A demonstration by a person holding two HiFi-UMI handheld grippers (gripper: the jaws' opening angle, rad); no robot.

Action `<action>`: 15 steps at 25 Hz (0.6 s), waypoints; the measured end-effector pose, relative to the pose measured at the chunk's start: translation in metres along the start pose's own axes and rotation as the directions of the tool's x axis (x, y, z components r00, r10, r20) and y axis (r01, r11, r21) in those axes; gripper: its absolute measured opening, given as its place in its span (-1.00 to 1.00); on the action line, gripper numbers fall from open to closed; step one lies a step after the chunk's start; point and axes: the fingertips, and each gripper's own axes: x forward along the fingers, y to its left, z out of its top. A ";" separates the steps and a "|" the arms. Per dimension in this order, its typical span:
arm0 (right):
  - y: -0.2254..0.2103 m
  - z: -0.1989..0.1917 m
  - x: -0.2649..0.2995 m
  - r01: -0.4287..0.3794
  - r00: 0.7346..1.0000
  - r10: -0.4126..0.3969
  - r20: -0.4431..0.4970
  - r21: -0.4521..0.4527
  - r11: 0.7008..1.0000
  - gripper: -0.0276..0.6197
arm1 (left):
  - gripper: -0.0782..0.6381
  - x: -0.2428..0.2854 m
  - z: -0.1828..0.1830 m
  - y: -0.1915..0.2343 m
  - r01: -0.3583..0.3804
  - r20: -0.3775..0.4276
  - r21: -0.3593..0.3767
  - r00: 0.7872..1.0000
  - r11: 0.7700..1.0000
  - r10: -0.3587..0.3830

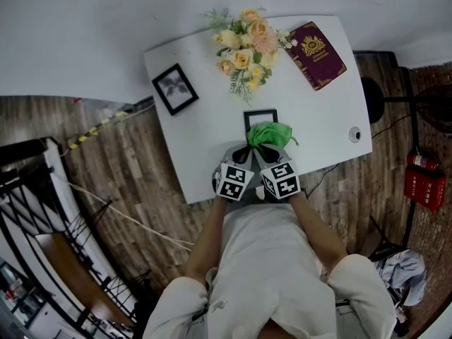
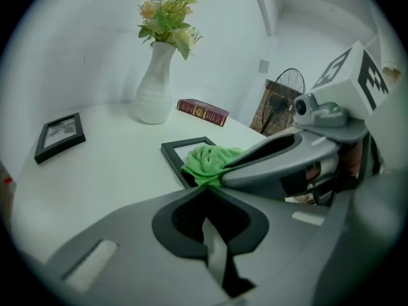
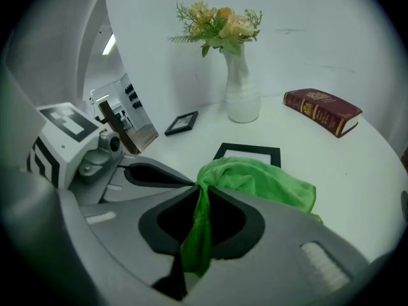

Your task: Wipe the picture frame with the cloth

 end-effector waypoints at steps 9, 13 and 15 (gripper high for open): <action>-0.012 -0.016 -0.006 0.054 0.998 -0.054 -0.022 -0.031 0.998 -0.78 | -0.73 0.000 -0.001 0.000 -0.022 0.007 0.009 1.000 1.000 0.022; -0.025 -0.020 -0.016 0.085 0.996 -0.085 -0.018 -0.019 0.996 -0.78 | -0.73 0.000 0.000 0.001 -0.033 0.014 0.011 0.999 0.999 0.033; -0.033 -0.023 -0.021 0.102 0.995 -0.103 -0.017 -0.012 0.995 -0.78 | -0.73 0.000 -0.001 0.001 -0.038 0.015 0.000 0.999 0.999 0.038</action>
